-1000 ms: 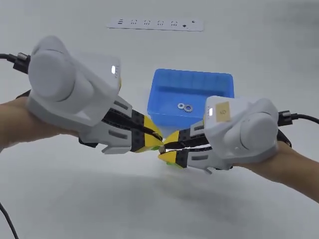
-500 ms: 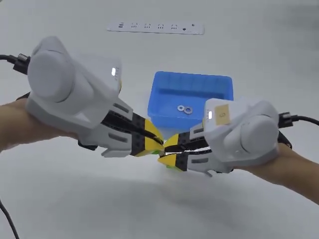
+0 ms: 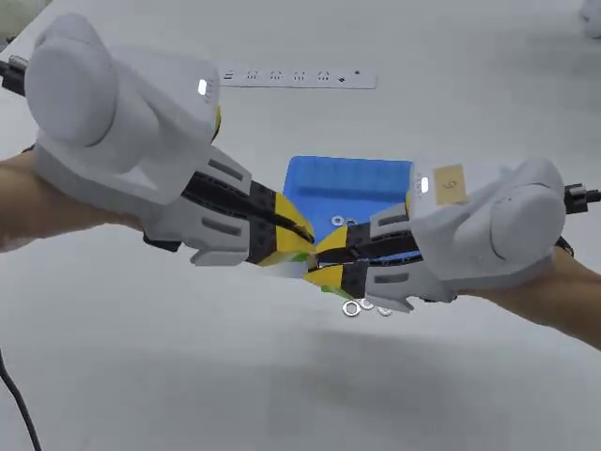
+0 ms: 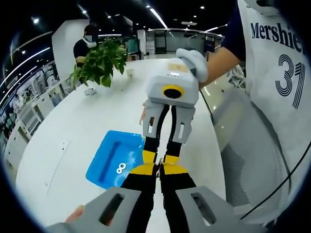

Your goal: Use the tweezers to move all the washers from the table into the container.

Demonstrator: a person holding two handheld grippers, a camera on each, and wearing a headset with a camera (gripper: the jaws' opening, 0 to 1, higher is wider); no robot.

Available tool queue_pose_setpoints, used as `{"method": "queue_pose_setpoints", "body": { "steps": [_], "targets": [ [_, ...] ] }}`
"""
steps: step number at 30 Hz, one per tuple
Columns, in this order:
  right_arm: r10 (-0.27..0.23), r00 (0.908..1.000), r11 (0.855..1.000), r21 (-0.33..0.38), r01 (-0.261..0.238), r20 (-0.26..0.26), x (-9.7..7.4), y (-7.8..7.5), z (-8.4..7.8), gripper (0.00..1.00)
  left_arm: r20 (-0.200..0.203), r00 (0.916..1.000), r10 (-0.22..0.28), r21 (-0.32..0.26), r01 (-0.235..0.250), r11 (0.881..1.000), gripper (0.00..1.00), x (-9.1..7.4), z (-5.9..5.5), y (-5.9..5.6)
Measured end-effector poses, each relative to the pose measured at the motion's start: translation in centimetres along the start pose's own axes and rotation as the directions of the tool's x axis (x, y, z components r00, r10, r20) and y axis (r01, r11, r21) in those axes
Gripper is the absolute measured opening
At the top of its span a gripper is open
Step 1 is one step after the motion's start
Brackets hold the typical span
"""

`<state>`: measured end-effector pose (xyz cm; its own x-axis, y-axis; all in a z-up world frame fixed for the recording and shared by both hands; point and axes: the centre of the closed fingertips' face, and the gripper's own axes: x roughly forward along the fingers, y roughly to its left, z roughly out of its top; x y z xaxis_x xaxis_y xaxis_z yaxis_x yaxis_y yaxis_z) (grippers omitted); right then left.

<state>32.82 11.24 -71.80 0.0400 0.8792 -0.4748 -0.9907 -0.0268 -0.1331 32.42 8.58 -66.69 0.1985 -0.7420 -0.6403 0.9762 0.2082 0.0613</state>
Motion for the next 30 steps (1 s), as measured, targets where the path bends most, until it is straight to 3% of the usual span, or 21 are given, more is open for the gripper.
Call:
{"method": "queue_pose_setpoints", "body": {
  "steps": [7,18,19,21,30],
  "targets": [
    [-0.050,0.9986,0.998,-0.027,0.050,0.015,-1.3,-2.1,0.9,0.10,0.004,1.0000,0.009,0.060,-0.009,0.998,0.07,0.0,1.9,1.5],
    [-0.114,0.9931,0.993,-0.032,0.115,0.028,-1.9,-6.4,0.6,0.10,-0.001,1.0000,0.002,0.122,-0.002,0.993,0.07,1.0,3.0,5.2],
    [-0.118,0.9926,0.992,-0.031,0.119,0.027,-1.9,-6.8,0.3,0.10,-0.003,1.0000,0.003,0.123,-0.002,0.992,0.07,1.2,2.7,6.4],
    [-0.117,0.9930,0.993,-0.022,0.117,0.019,-1.5,-7.5,-0.4,0.10,-0.008,0.9999,-0.009,0.120,0.010,0.993,0.07,1.8,2.3,7.0],
    [-0.076,0.9966,0.996,0.045,0.077,-0.032,0.5,-8.3,-3.8,0.10,-0.033,0.9975,-0.062,0.062,0.064,0.996,0.07,4.4,-0.5,8.3]
  ]
}}
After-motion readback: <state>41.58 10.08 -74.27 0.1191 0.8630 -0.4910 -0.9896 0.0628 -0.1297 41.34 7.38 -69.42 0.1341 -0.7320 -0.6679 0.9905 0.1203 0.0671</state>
